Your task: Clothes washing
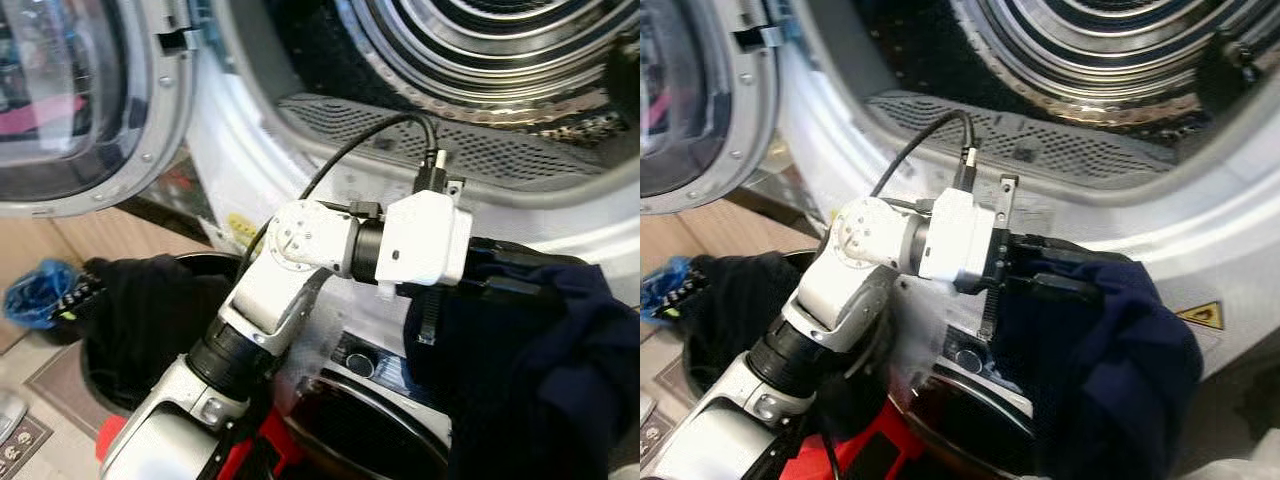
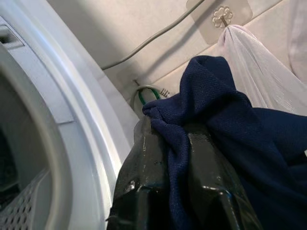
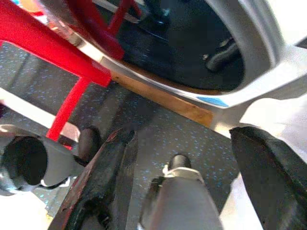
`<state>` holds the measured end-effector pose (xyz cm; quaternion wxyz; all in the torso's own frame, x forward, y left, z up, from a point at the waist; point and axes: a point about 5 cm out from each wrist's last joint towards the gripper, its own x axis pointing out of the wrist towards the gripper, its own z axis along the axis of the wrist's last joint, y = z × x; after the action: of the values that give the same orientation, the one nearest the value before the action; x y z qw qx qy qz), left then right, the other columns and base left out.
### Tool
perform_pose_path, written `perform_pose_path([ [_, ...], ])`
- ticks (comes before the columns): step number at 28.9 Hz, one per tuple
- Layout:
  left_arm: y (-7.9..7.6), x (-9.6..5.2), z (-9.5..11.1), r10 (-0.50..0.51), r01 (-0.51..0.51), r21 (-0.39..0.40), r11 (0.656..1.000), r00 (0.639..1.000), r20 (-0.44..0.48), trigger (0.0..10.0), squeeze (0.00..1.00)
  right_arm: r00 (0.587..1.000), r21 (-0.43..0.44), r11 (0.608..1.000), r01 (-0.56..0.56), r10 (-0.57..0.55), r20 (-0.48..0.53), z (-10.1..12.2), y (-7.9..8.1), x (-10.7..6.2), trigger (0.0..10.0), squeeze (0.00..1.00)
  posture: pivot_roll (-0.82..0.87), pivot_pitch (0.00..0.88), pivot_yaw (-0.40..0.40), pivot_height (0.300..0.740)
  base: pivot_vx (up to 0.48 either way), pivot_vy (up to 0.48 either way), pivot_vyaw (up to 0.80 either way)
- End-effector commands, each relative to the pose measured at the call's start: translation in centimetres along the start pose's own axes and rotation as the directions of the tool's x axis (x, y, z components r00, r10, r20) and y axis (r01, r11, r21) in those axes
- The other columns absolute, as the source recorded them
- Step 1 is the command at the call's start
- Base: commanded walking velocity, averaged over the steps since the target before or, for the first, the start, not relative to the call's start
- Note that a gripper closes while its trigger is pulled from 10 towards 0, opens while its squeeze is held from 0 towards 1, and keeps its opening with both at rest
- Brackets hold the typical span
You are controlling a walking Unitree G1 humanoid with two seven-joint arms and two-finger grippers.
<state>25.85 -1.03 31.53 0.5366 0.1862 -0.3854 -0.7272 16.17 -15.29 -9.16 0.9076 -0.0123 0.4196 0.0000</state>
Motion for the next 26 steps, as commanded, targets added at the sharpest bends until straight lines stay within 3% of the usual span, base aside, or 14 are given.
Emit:
perform_pose_path([
  [1, 0.1, 0.6, 1.0, -0.016, 0.015, 0.040, 0.999, 1.000, 0.026, 10.0, 0.00, 1.000, 0.008, 1.000, 0.002, -0.002, -0.016, -0.5, 0.0, -0.1, 10.0, 0.00, 0.09, 0.084, -0.001, 0.740, 0.000, 0.000, 0.00],
  [4, 0.1, 0.6, 0.9, -0.015, 0.014, 0.039, 0.999, 1.000, 0.024, 10.0, 0.00, 1.000, 0.007, 1.000, 0.002, -0.002, -0.016, -0.5, 0.0, -0.1, 10.0, 0.00, 0.09, 0.084, -0.001, 0.740, 0.000, 0.000, 0.00],
  [10, 0.3, 0.5, 1.0, -0.003, 0.002, 0.049, 0.999, 1.000, 0.015, 10.0, 0.00, 1.000, 0.003, 1.000, -0.002, 0.002, -0.011, -0.2, 0.1, -0.1, 10.0, 0.00, 0.10, 0.070, -0.002, 0.740, 0.000, 0.475, 0.00],
  [17, 0.3, 0.4, 1.6, -0.022, 0.021, 0.083, 0.996, 1.000, 0.009, 10.0, 0.00, 1.000, 0.002, 1.000, -0.002, 0.002, -0.011, -0.2, 0.1, -0.1, 10.0, 0.00, 0.10, 0.069, 0.001, 0.740, 0.000, 0.000, 0.00],
  [23, 0.8, -0.1, 1.8, -0.003, 0.013, 0.177, 0.984, 0.998, -0.057, 10.0, 0.00, 1.000, 0.004, 1.000, -0.002, 0.002, -0.017, -0.5, 0.3, -0.1, 10.0, 0.00, 0.11, 0.079, 0.005, 0.740, 0.000, 0.000, 0.00],
  [26, 0.7, -0.3, 1.5, -0.003, 0.011, 0.151, 0.988, 0.999, -0.055, 10.0, 0.00, 1.000, 0.006, 1.000, -0.002, 0.002, -0.019, -0.5, 0.3, -0.1, 10.0, 0.00, 0.10, 0.081, 0.008, 0.740, 0.000, 0.000, 0.00],
])
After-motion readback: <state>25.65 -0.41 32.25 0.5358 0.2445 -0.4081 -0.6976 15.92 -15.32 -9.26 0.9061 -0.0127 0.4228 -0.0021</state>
